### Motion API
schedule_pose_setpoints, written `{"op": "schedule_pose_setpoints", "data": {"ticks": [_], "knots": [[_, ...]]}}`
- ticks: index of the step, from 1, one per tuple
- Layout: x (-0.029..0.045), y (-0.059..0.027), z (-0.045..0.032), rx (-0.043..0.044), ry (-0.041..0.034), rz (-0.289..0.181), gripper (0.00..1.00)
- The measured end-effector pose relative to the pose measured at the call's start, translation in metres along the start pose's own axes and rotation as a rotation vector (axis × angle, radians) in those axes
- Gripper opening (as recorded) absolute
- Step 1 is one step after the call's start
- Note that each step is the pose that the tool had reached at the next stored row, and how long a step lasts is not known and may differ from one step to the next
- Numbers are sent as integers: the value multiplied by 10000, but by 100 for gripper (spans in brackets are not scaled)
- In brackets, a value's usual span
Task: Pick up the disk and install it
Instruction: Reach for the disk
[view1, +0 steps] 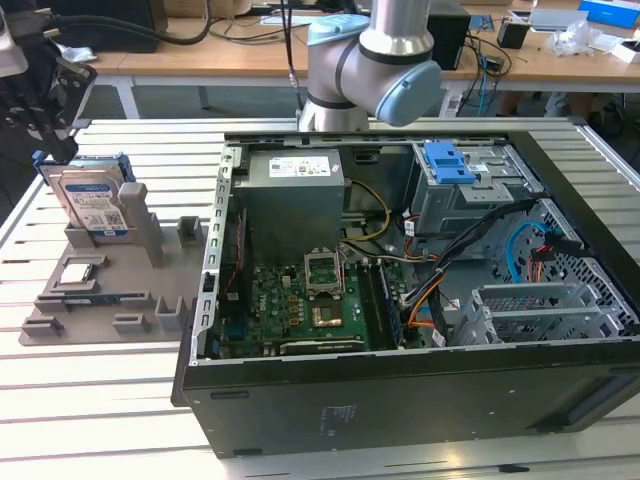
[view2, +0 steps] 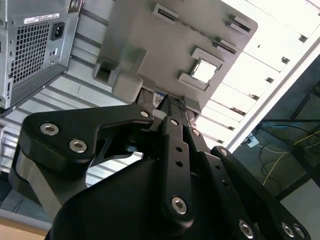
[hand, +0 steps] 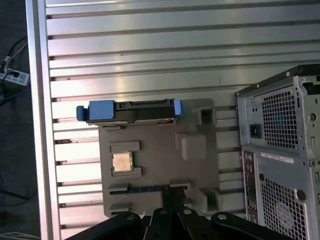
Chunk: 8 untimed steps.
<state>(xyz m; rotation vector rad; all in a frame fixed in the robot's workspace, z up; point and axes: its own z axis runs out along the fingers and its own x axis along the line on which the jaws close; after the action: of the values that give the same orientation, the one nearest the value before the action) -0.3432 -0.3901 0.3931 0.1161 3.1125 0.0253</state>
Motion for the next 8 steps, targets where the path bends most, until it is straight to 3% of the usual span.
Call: {"op": "schedule_pose_setpoints", "data": {"ticks": [8], "knots": [[247, 36, 12, 55, -5, -2, 11]]}}
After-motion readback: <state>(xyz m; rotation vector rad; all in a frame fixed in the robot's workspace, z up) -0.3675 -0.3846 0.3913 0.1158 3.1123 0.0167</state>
